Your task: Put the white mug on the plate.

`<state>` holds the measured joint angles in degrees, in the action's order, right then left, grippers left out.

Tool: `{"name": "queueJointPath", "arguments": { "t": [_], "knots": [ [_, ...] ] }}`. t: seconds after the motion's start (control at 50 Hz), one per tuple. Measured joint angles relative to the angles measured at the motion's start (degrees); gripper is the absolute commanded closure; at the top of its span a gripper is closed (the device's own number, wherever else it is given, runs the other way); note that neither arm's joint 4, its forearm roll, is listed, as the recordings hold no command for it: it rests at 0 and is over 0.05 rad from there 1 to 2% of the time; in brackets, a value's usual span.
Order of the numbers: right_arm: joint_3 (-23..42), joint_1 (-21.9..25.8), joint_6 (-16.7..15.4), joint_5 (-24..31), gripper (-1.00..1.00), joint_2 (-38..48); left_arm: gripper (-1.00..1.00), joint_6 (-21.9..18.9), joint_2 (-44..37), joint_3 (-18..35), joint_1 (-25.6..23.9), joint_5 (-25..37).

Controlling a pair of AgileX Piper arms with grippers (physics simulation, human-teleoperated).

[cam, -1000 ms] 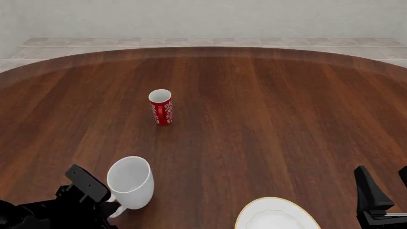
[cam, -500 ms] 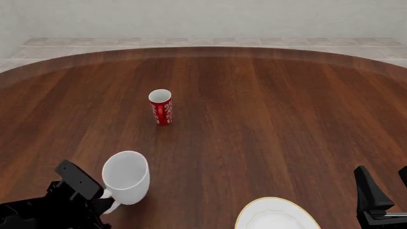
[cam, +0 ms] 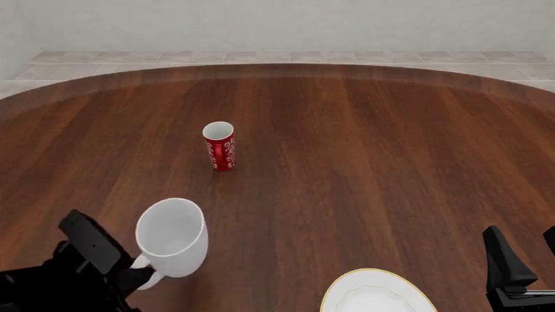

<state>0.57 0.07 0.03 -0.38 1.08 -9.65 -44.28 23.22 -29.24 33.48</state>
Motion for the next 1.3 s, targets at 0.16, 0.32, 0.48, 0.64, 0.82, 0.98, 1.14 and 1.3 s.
{"name": "queueJointPath", "arguments": {
  "t": [0.16, 0.32, 0.48, 0.64, 0.82, 0.98, 1.14, 1.3],
  "knots": [
    [0.0, 0.0, 0.0, 0.0, -1.0, 0.0, 1.0, 1.46, -0.03, 1.26, -2.69, 0.86],
    [0.0, 0.0, 0.0, 0.0, -1.0, 0.0, 1.0, 2.68, -0.66, 2.72, -5.45, 1.25],
    [0.0, 0.0, 0.0, 0.0, -1.0, 0.0, 1.0, 3.98, -1.9, 3.76, -8.3, 0.76],
    [0.0, 0.0, 0.0, 0.0, -1.0, 0.0, 1.0, 5.52, -3.57, 5.01, -11.15, 0.05],
    [0.0, 0.0, 0.0, 0.0, -1.0, 0.0, 1.0, 6.64, -5.64, 6.61, -13.92, -0.95],
    [0.0, 0.0, 0.0, 0.0, -1.0, 0.0, 1.0, 7.38, -7.56, 7.84, -16.12, -1.98],
    [0.0, 0.0, 0.0, 0.0, -1.0, 0.0, 1.0, 7.77, -9.56, 8.74, -17.96, -3.23],
    [0.0, 0.0, 0.0, 0.0, -1.0, 0.0, 1.0, 8.27, -12.16, 9.97, -20.36, -4.78]
  ]
}}
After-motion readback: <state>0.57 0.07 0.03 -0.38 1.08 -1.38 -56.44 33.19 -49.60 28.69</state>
